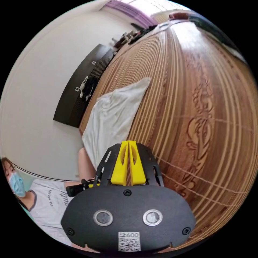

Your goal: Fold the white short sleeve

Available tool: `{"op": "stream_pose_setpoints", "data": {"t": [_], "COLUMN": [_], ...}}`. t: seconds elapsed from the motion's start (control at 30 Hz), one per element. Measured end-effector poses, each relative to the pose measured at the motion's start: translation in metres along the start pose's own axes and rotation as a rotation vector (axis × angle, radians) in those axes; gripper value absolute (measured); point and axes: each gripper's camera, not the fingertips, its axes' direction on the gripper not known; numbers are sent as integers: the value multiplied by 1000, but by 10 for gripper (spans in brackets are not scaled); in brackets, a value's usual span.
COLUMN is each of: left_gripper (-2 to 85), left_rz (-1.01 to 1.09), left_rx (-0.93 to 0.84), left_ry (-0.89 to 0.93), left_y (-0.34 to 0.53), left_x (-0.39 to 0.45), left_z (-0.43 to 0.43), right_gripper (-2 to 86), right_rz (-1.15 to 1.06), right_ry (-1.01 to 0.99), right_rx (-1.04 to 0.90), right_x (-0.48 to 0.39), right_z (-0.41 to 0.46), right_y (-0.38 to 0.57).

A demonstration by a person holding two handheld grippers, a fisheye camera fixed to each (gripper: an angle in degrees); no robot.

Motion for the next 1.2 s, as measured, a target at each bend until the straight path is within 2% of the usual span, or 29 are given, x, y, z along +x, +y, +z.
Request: {"op": "stream_pose_setpoints", "data": {"t": [0.07,0.13,0.27,0.33,0.43,0.47,0.5,0.6,0.67,0.73,0.8,0.83,0.9,0.97,1.03,1.07,1.13,1.2], "left_gripper": [1,1,2,2,2,3,3,2,2,2,2,2,2,2,2,2,2,2], "left_rz": [3,-3,-3,-9,-11,-8,-5,-7,-4,-4,-7,-8,-6,-7,-8,-7,-7,-8], "left_rx": [7,16,19,20,29,33,36,41,45,46,46,47,51,55,59,61,60,59], "left_ry": [-5,-7,-4,1,1,-2,-4,1,1,0,2,2,2,2,1,0,1,1], "left_y": [5,12,22,29,38,42,47,58,65,74,81,84,95,103,111,117,127,134], "left_x": [3,6,9,10,13,14,16,17,19,21,21,22,23,23,24,24,24,24], "left_z": [2,4,9,13,18,21,23,31,35,43,48,50,59,66,73,78,89,97], "right_gripper": [-9,-9,-9,-9,-9,-9,-9,-9,-9,-9,-9,-9,-9,-9,-8,-8,-9,-9], "right_rz": [-135,-190,-217,-118,112,68,34,-92,-119,-79,60,146,165,45,23,12,24,124], "right_ry": [-165,-248,-170,-163,-23,32,37,-142,-67,-45,-9,63,96,-113,-180,-96,-3,62], "right_rx": [-62,-148,-256,-217,58,119,121,19,-67,-63,56,185,302,319,174,86,59,179], "right_x": [-19,-31,-32,-10,24,19,14,-2,-5,6,27,37,40,34,32,29,29,37], "right_z": [10,32,66,59,16,6,5,23,43,46,30,13,-3,-4,14,26,31,17], "right_y": [-1,-1,-9,-21,-32,-35,-38,-52,-62,-70,-75,-72,-71,-80,-94,-101,-107,-107]}}
